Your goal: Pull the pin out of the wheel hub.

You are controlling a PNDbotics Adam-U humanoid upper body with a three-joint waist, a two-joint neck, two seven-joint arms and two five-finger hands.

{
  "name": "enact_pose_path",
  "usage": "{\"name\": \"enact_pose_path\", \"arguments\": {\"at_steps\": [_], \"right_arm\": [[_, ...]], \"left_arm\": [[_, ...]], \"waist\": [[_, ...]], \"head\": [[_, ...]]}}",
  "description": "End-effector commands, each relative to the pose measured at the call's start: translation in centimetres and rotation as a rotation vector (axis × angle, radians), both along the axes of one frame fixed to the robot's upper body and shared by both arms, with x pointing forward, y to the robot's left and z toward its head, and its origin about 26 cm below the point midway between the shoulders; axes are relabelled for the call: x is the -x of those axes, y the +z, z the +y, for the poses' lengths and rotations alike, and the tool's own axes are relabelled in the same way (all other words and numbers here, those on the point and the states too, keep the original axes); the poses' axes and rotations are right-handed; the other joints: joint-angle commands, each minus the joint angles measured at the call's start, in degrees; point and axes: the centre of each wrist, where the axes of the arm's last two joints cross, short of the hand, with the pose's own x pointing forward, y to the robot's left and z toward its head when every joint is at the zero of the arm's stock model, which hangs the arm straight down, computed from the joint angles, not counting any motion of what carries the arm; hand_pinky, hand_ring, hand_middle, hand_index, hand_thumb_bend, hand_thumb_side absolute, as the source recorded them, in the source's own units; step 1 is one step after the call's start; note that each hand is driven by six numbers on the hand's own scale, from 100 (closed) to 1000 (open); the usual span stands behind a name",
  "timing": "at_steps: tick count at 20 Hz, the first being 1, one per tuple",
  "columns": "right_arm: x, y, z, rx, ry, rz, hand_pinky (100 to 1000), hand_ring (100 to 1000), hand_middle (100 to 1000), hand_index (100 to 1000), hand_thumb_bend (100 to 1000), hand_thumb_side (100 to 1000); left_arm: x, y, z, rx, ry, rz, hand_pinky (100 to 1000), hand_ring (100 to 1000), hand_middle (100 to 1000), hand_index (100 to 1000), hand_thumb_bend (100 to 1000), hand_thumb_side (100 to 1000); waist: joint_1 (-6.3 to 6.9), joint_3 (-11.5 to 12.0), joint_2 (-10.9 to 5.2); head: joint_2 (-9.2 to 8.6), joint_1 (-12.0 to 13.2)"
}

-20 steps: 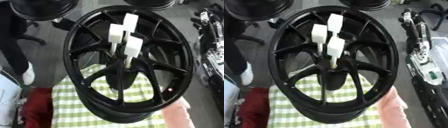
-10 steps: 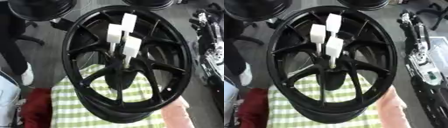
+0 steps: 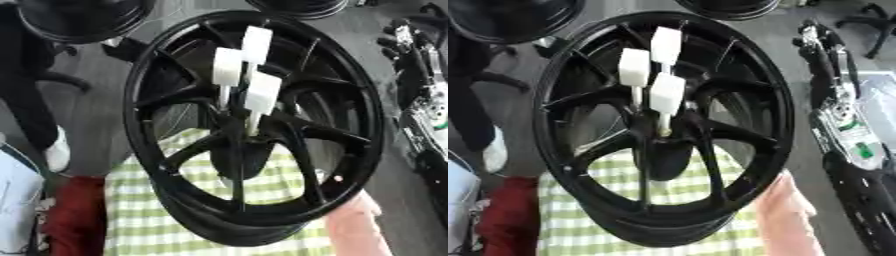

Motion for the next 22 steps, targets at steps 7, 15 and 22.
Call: {"name": "enact_pose_path", "arguments": {"at_steps": [7, 15, 22], "right_arm": [[0.1, 1.2, -0.6, 0.05, -0.002, -0.015, 929, 798, 762, 796, 100, 588], [0.1, 1.0, -0.6, 0.055, 0.001, -0.007, 929, 798, 762, 796, 100, 590], [0.0, 0.9, -0.5, 0.054, 0.007, -0.001, 929, 798, 762, 796, 100, 592]], "left_arm": [[-0.2, 0.2, -3.3, -0.058, -0.066, 0.089, 740, 813, 849, 916, 240, 935], [-0.2, 0.7, -6.6, -0.03, -0.094, 0.074, 743, 821, 856, 918, 251, 911], [-0.4, 1.4, -9.9, -0.007, -0.146, 0.048, 744, 821, 852, 914, 260, 878]], "waist": [[0.47, -0.1, -1.25], [0.68, 0.2, -1.36], [0.71, 0.5, -1.54]], "head": [[0.32, 0.0], [0.32, 0.0], [0.32, 0.4]]}}
